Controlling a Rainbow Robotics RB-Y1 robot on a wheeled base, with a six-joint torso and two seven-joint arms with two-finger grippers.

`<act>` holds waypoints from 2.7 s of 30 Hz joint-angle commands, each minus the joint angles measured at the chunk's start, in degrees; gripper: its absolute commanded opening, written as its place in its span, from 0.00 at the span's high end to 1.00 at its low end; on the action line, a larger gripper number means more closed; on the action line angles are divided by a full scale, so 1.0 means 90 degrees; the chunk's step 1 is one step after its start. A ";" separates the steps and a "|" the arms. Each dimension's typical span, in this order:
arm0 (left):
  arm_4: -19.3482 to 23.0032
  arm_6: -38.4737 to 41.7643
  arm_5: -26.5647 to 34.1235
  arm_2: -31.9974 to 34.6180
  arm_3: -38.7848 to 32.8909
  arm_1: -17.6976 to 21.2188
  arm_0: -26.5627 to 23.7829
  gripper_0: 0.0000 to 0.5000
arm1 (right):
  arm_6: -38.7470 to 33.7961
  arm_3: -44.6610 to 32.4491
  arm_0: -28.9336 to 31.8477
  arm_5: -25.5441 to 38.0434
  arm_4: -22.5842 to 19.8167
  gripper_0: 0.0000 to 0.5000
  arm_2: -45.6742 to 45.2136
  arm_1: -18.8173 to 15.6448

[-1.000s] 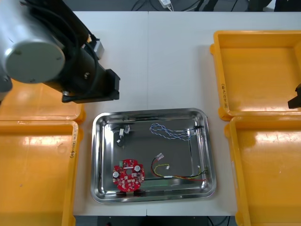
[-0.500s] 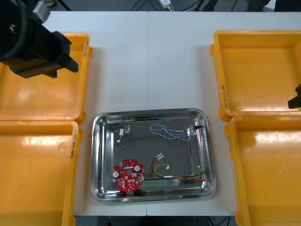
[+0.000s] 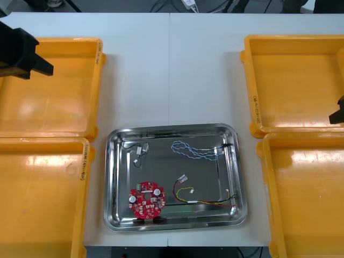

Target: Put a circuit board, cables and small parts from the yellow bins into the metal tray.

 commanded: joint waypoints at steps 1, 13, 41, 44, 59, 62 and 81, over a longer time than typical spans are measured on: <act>-0.0104 -0.0932 0.0033 0.0449 -0.0059 0.0325 0.0478 0.00 | 0.0057 -0.0134 0.0035 0.0036 0.0046 0.00 -0.0226 -0.0299; -0.0797 -0.1889 0.0033 0.0967 -0.0039 0.0130 0.1357 0.00 | 0.0057 -0.0134 0.0035 0.0036 0.0046 0.00 -0.0226 -0.0299; -0.1842 -0.2934 0.0033 0.1543 -0.0039 -0.0573 0.2559 0.00 | 0.0057 -0.0134 0.0035 0.0036 0.0046 0.00 -0.0226 -0.0299; -0.1862 -0.2934 0.0033 0.1494 -0.0039 -0.0642 0.2637 0.00 | 0.0057 -0.0134 0.0035 0.0036 0.0046 0.00 -0.0226 -0.0299; -0.1940 -0.3002 0.0033 0.1543 -0.0068 -0.0759 0.2910 0.00 | 0.0057 -0.0134 0.0035 0.0036 0.0046 0.00 -0.0226 -0.0299; -0.1959 -0.3002 0.0033 0.1533 -0.0146 -0.0759 0.2959 0.00 | 0.0057 -0.0134 0.0035 0.0036 0.0046 0.00 -0.0226 -0.0299; -0.1911 -0.2983 0.0033 0.1543 -0.0244 -0.0749 0.2969 0.00 | 0.0057 -0.0134 0.0035 0.0036 0.0046 0.00 -0.0226 -0.0299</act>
